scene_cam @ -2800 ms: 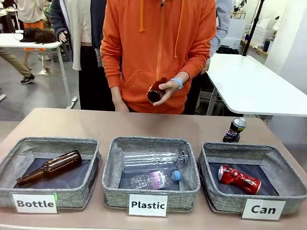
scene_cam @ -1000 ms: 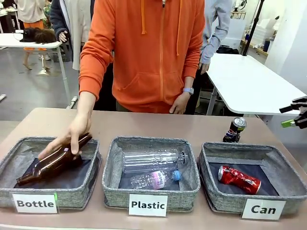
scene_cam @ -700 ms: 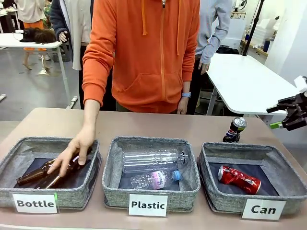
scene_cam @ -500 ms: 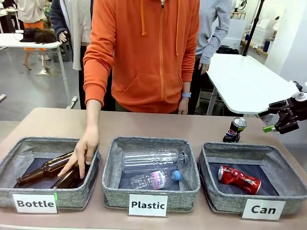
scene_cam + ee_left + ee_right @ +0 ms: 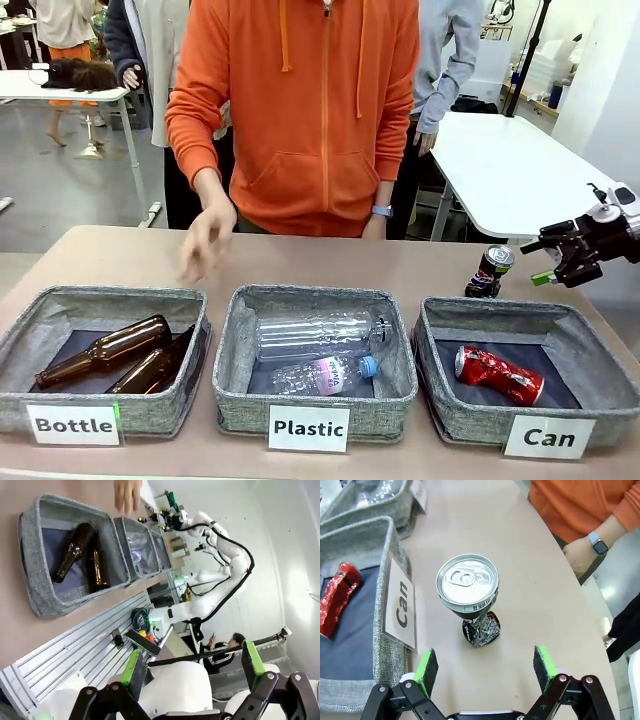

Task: Sort the can waste into the basket.
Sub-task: Pick up the can waste from the table and place it in the right Fabric basket.

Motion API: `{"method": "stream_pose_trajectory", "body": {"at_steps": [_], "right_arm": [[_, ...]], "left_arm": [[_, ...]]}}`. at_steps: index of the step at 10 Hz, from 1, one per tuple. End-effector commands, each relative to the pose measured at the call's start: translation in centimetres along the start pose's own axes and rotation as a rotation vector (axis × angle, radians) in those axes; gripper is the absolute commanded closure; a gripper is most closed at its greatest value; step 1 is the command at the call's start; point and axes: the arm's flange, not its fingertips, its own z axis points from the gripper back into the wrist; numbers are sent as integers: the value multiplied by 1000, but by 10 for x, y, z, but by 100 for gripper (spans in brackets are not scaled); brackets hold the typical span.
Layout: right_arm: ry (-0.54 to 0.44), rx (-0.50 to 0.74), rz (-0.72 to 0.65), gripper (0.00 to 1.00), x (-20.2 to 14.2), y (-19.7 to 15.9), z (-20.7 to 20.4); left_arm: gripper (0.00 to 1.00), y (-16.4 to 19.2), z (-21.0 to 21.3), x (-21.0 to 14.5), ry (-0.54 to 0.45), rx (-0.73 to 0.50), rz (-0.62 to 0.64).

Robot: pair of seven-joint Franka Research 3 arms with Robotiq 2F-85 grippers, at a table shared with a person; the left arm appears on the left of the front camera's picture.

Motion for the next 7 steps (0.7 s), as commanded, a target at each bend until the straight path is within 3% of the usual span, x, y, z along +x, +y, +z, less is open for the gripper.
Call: {"method": "stream_pose_trajectory", "body": {"at_steps": [1, 2, 4, 7], "right_arm": [[-16, -7, 21, 0, 1, -4, -1], [-10, -10, 19, 0, 3, -4, -6], [-13, 0, -5, 0, 2, -5, -20], [-18, 2, -21, 0, 1, -9, -36]], "left_arm": [[0, -5, -37, 13, 111, 55, 0], [0, -4, -73, 24, 234, 34, -9], [0, 8, -160, 41, 387, 36, -4], [0, 34, -237, 41, 472, 101, 86]]}}
